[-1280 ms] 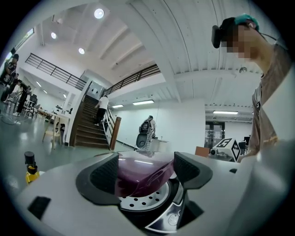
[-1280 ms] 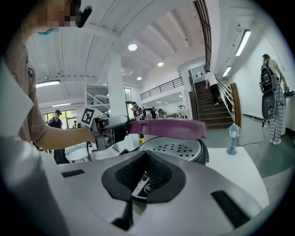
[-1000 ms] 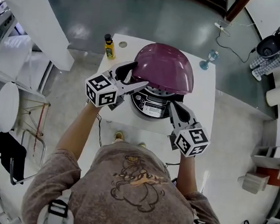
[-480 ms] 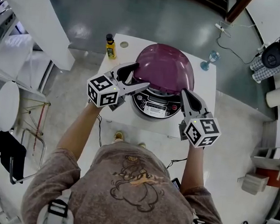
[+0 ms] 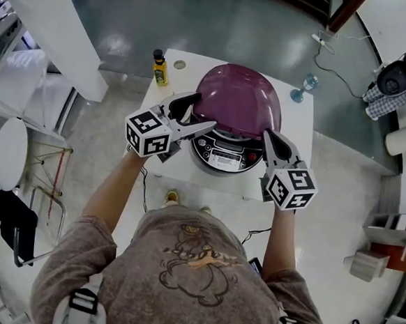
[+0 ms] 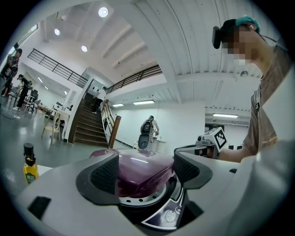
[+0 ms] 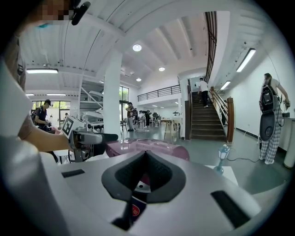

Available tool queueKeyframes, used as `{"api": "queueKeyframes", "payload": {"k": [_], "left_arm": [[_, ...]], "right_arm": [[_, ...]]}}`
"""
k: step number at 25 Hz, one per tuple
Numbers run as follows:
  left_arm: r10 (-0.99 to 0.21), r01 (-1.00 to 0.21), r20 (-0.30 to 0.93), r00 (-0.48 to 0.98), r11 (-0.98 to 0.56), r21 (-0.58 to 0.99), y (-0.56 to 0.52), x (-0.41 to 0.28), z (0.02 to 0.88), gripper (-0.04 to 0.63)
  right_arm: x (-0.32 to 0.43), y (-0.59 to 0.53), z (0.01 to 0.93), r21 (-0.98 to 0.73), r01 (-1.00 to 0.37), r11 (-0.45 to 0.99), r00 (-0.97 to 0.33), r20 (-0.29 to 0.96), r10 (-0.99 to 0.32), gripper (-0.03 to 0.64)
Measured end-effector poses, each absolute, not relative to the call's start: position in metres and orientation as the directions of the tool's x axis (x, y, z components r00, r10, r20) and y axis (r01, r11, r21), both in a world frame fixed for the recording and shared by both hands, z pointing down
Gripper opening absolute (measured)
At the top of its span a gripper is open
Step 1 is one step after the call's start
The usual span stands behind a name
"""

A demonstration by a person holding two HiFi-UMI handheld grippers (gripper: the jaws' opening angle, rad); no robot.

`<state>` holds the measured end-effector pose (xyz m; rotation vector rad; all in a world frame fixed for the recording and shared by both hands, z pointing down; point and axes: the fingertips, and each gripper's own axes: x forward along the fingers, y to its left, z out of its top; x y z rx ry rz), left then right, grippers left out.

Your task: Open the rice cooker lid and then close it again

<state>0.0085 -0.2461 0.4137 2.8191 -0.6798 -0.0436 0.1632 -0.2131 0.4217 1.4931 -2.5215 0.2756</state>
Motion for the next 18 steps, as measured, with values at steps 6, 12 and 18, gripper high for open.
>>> {"api": "queueKeyframes", "payload": {"k": [6,12,18], "left_arm": [[-0.448,-0.447,0.052,0.892,-0.862,0.238,-0.243,0.009,0.423,0.370],[-0.447,-0.447,0.064,0.892,-0.855,0.262,-0.241,0.008,0.431,0.370],[-0.445,-0.450,0.085,0.891,-0.847,0.284,-0.240,0.008,0.443,0.370]], "right_arm": [[0.163,-0.210,0.433,-0.075,-0.878,0.473,-0.474,0.280,-0.835,0.005],[0.163,-0.206,0.445,-0.100,-0.875,0.473,-0.480,0.296,-0.826,0.006],[0.161,-0.204,0.461,-0.093,-0.876,0.473,-0.476,0.329,-0.816,0.006]]}}
